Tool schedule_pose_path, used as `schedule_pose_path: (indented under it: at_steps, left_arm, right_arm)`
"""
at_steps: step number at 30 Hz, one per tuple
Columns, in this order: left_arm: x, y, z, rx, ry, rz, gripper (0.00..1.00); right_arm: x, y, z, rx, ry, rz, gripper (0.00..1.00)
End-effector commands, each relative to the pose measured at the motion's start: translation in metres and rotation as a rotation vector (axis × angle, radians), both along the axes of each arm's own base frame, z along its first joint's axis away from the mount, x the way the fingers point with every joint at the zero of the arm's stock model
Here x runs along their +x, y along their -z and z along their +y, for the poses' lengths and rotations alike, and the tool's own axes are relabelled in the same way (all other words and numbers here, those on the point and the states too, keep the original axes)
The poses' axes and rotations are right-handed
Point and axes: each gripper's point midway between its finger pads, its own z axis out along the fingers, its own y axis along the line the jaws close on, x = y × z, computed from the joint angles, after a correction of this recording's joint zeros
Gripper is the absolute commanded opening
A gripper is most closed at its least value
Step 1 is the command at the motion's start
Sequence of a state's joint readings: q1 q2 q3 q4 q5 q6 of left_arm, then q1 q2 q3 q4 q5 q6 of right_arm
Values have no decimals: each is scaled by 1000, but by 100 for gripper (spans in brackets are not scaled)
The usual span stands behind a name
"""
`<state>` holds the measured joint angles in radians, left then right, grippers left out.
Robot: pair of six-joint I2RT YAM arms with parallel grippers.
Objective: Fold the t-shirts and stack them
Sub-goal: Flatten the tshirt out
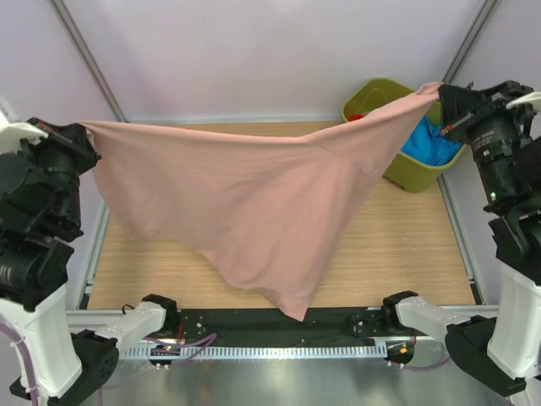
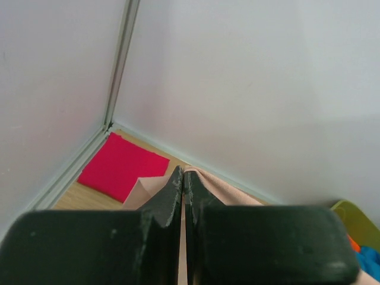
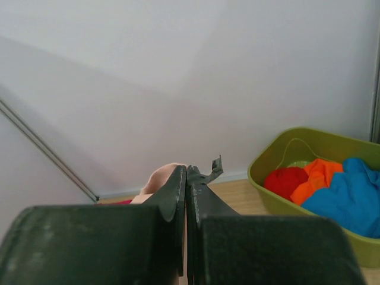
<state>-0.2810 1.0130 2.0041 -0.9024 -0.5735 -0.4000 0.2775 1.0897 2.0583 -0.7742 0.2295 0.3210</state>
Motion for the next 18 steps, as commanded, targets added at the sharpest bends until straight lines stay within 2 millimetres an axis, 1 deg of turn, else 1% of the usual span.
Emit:
schedule_pose_path:
  at_steps: [1, 2, 3, 4, 5, 6, 7, 8, 9, 10, 11, 12, 13, 14, 15, 16, 17, 18]
  left_arm:
    - [68, 22, -17, 81, -4, 111, 0]
    - [83, 28, -21, 97, -3, 142, 0]
    - [93, 31, -23, 115, -8, 161, 0]
    - [102, 27, -24, 119, -16, 151, 0]
    - [120, 34, -26, 133, -29, 176, 0]
    - [127, 32, -24, 143, -45, 173, 0]
    - [132, 22, -19, 149, -81, 139, 0]
    - [142, 21, -18, 151, -91, 135, 0]
    - [148, 17, -8, 146, -116, 122, 0]
    - [152, 9, -5, 136, -117, 97, 0]
    - [146, -11, 1, 121, -135, 48, 0]
    - [157, -11, 7, 124, -157, 53, 0]
    - [157, -18, 10, 122, -164, 39, 0]
    - [150, -37, 12, 116, -165, -11, 0]
    - [151, -41, 12, 120, -163, -20, 0]
    - [147, -48, 11, 118, -153, -44, 0]
    - [142, -53, 10, 119, -144, -61, 0]
    - [143, -47, 11, 122, -149, -48, 0]
  right_arm:
    - [54, -8, 14, -43, 7, -37, 1]
    - [66, -8, 17, -41, 5, -39, 1]
    - [79, -14, 24, -35, -11, -65, 1]
    - [88, -20, 29, -33, -24, -85, 1]
    - [114, -11, 38, -45, -36, -63, 1]
    - [123, -17, 42, -52, -42, -87, 1]
    - [123, -31, 44, -53, -51, -119, 1]
    - [148, -21, 51, -64, -53, -86, 1]
    - [151, -25, 52, -67, -53, -95, 1]
    - [148, -42, 52, -63, -54, -139, 1]
    - [150, -48, 50, -72, -44, -158, 1]
    - [157, -49, 51, -88, -40, -164, 1]
    - [152, -58, 47, -144, -21, -198, 1]
    - [151, -59, 44, -175, -3, -208, 1]
    - [139, -73, 34, -185, 34, -257, 1]
    - [141, -70, 25, -219, 73, -252, 1]
    - [137, -73, 17, -224, 102, -259, 1]
    - [131, -80, 9, -234, 121, -276, 1]
